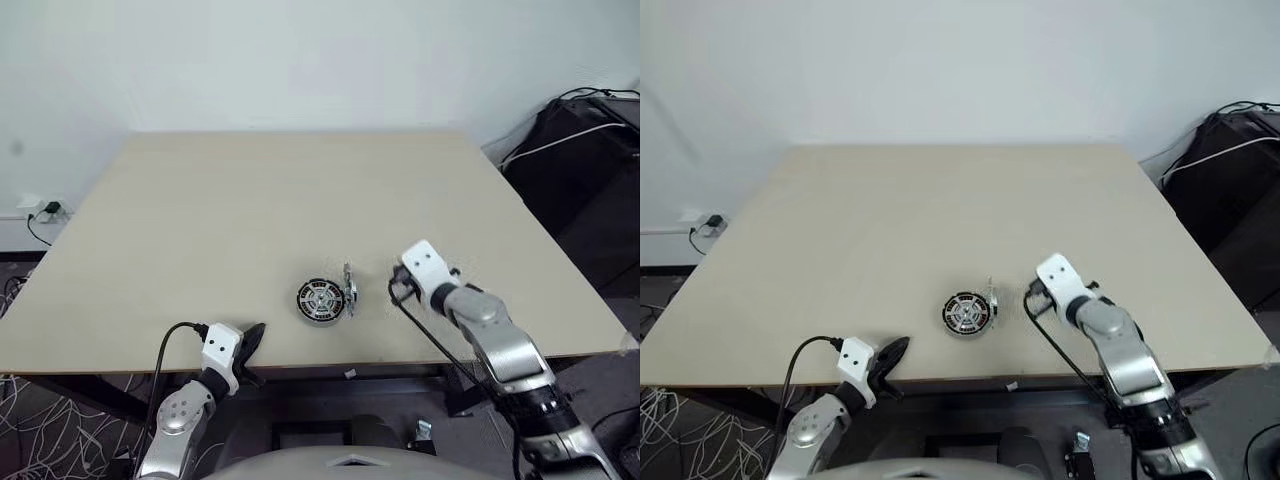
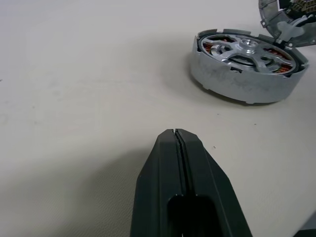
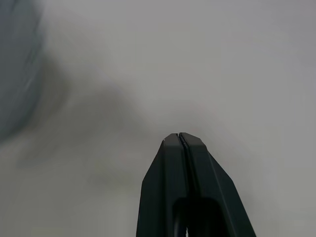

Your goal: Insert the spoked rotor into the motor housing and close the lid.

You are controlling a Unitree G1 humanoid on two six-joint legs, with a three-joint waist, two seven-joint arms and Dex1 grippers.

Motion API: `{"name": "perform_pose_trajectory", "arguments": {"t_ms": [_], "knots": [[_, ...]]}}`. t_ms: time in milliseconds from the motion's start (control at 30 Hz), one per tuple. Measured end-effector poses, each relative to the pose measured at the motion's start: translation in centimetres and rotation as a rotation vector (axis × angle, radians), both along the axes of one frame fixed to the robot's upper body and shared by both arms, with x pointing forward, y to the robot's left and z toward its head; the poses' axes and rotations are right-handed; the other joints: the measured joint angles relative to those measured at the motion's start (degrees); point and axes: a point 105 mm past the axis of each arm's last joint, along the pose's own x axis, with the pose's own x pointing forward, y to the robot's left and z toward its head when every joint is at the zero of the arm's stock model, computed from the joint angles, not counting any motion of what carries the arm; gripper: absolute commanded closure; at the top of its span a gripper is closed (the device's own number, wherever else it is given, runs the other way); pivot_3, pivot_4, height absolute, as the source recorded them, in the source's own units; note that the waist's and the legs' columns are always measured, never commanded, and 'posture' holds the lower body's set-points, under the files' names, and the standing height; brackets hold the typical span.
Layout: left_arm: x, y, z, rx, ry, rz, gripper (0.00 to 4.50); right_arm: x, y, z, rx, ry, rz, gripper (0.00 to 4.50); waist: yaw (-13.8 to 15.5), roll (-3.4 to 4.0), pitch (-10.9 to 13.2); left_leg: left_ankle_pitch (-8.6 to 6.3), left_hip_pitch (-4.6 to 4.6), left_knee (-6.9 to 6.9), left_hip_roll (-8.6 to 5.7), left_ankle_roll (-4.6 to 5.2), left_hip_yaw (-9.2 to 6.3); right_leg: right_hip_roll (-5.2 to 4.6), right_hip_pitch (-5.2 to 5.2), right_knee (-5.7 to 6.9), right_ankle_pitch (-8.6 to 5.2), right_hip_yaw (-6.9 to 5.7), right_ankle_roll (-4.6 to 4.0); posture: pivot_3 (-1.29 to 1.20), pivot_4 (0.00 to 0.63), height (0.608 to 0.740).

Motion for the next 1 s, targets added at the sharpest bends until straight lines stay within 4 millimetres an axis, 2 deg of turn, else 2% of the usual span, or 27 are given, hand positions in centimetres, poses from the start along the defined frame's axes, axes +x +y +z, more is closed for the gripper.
{"name": "perform_pose_trajectory", "arguments": {"t_ms": [67, 133, 233, 433, 767, 1000], "knots": [[-0.1, -0.1, 0.0, -0.001, 0.001, -0.009, 4.5, -2.0, 0.8, -1.1, 0.04, 0.086, 0.067, 4.48, 0.0, 0.0, 0.0, 0.0, 0.0, 0.01, 0.02, 0.0, 0.0, 0.01, 0.0, 0.01, -0.04, 0.0, 0.07, 0.0, 0.0, 0.74], [-0.2, -0.3, 0.1, -0.009, 0.007, -0.025, 4.5, -3.0, 2.1, -1.0, 0.116, 0.112, 0.119, 4.48, -0.2, -0.05, 0.1, 0.0, 0.03, 0.06, 0.06, 0.0, 0.0, 0.04, 0.01, 0.07, -0.17, 0.0, 0.34, 0.0, 0.0, 0.74], [-0.2, -0.6, 0.4, -0.007, 0.005, -0.053, 4.5, -2.8, 3.4, 0.3, 0.198, 0.057, 0.147, 4.48, -0.1, -0.23, 0.2, -0.02, 0.12, 0.08, 0.25, -0.02, -0.03, 0.02, 0.12, 0.06, -0.15, -0.01, 0.43, 0.0, 0.0, 0.74], [-0.2, -0.5, 0.5, -0.004, 0.022, -0.066, 4.5, -1.9, 4.0, 1.6, 0.279, -0.023, 0.119, 4.48, 0.4, -0.26, 0.2, -0.09, 0.1, 0.16, 0.33, -0.16, 0.04, -0.03, 0.17, 0.03, -0.12, -0.01, 0.45, 0.0, 0.0, 0.74], [-0.2, -0.3, 0.4, 0.001, 0.024, -0.065, 4.5, -3.1, 7.5, 3.4, 0.55, 0.031, 0.286, 4.48, 0.6, -0.25, 0.2, -0.02, 0.1, 0.12, 0.39, -0.01, 0.04, -0.01, 0.15, 0.04, -0.13, -0.01, 0.4, 0.0, 0.0, 0.74], [-0.4, -0.2, -0.1, 0.003, 0.038, -0.061, 4.5, -2.6, 9.1, 3.4, 0.617, 0.05, 0.316, 4.48, 0.6, -0.25, 0.2, -0.04, 0.1, 0.12, 0.4, -0.06, 0.07, -0.02, 0.14, 0.05, 0.02, -0.01, 0.15, 0.0, 0.0, 0.74]]}}
